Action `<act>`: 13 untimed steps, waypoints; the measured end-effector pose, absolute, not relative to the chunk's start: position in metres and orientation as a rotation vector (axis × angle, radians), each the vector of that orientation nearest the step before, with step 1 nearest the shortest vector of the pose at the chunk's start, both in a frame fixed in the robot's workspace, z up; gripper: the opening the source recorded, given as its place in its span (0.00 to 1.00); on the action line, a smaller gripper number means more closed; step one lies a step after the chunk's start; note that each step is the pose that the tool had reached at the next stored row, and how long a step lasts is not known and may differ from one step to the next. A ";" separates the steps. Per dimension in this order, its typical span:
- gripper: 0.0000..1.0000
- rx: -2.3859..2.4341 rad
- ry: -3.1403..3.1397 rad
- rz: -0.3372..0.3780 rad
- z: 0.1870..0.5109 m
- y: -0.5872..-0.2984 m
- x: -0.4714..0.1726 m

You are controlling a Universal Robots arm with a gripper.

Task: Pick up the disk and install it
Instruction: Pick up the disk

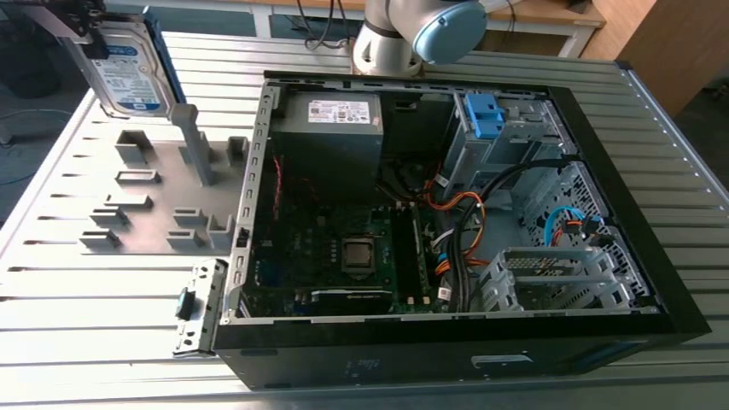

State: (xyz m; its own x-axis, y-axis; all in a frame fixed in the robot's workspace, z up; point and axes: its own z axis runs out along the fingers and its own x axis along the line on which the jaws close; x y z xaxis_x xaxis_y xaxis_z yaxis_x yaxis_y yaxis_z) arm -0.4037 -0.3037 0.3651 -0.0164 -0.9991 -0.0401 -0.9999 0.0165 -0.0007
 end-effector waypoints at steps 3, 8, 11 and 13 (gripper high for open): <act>0.36 -2.183 2.219 0.043 0.366 -0.304 -0.404; 0.36 -2.183 2.219 0.043 0.368 -0.304 -0.404; 0.36 -2.183 2.219 0.043 0.369 -0.304 -0.404; 0.36 -2.183 2.219 0.043 0.370 -0.304 -0.404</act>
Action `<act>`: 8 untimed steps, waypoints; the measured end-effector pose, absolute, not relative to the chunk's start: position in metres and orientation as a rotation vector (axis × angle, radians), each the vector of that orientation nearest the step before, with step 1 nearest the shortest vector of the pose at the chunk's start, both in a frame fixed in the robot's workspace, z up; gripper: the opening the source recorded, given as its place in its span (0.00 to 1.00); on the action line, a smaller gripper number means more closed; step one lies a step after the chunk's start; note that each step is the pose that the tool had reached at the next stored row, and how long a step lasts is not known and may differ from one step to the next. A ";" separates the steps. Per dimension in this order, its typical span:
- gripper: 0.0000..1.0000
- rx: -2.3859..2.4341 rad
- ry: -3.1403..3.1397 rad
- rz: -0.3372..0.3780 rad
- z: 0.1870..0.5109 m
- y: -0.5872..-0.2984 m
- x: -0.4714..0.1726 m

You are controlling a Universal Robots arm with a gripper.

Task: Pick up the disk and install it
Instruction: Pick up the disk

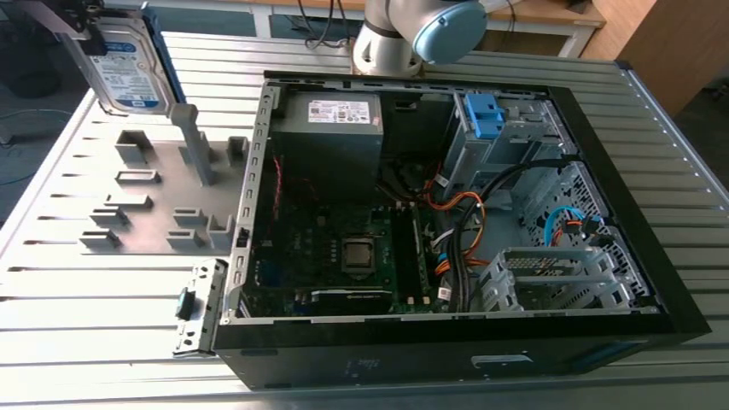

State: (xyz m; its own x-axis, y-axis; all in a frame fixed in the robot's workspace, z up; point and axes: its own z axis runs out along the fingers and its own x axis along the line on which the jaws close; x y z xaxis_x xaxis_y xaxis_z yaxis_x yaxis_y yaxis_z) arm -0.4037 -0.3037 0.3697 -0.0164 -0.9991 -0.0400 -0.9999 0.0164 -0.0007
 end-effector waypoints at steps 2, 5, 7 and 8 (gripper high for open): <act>0.36 -2.183 2.219 0.043 0.370 -0.304 -0.404; 0.36 -2.183 2.219 0.043 0.371 -0.304 -0.404; 0.36 -2.183 2.219 0.043 0.372 -0.304 -0.404; 0.36 -2.183 2.219 0.043 0.372 -0.304 -0.404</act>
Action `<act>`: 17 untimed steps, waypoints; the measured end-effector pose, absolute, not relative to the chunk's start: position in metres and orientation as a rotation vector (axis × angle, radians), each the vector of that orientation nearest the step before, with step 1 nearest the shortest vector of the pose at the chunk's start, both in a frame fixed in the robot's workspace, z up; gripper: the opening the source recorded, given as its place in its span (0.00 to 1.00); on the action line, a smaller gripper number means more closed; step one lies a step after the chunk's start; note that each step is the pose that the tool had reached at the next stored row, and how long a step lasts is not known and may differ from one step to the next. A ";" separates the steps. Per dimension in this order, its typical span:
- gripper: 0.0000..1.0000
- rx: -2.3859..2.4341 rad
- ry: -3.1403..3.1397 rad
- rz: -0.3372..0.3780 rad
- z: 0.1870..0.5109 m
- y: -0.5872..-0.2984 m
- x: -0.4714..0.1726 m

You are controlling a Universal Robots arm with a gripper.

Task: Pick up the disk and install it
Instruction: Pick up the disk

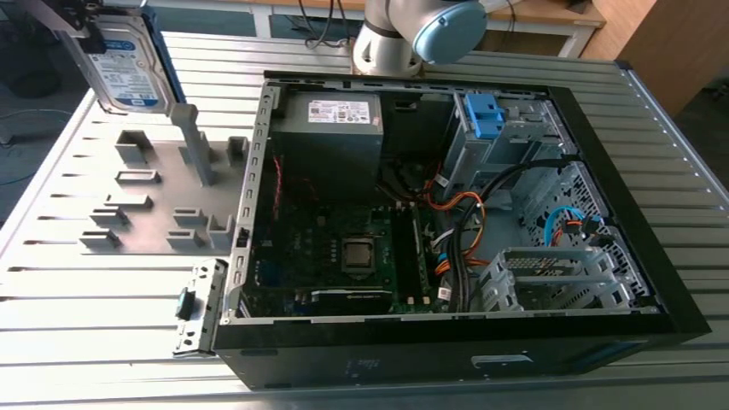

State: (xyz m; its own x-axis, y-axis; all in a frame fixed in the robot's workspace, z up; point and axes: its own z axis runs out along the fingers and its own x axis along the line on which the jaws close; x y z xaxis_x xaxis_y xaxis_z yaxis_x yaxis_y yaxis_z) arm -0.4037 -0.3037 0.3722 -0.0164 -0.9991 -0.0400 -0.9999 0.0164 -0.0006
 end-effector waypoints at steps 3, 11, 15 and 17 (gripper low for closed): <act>0.36 -2.183 2.219 0.043 0.373 -0.304 -0.404; 0.36 -2.183 2.219 0.043 0.376 -0.304 -0.404; 0.36 -2.183 2.219 0.043 0.378 -0.304 -0.404; 0.36 -2.183 2.219 0.043 0.379 -0.304 -0.404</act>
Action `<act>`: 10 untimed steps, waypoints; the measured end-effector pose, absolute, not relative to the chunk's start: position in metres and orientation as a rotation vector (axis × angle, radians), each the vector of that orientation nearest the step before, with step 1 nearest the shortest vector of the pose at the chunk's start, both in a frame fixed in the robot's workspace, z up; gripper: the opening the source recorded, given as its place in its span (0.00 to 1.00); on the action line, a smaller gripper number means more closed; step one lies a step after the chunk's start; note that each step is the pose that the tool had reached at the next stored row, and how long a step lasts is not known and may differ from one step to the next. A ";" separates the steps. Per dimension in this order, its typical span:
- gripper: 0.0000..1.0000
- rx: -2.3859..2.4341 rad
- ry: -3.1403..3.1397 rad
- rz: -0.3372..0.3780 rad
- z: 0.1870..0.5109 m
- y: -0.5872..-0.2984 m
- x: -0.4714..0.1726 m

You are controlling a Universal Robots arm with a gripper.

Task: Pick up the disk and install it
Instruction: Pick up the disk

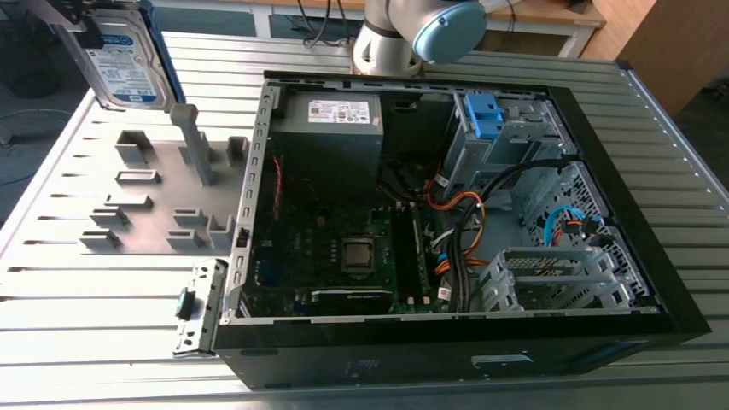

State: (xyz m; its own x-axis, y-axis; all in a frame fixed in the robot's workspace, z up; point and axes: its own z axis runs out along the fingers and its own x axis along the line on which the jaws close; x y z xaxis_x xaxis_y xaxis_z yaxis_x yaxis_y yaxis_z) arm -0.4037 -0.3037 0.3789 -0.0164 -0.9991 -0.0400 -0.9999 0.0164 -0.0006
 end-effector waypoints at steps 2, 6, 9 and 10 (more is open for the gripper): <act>0.36 -2.183 2.219 0.043 0.380 -0.304 -0.404; 0.36 -2.183 2.219 0.043 0.381 -0.304 -0.404; 0.36 -2.183 2.219 0.043 0.383 -0.304 -0.404; 0.36 -2.183 2.219 0.043 0.383 -0.304 -0.404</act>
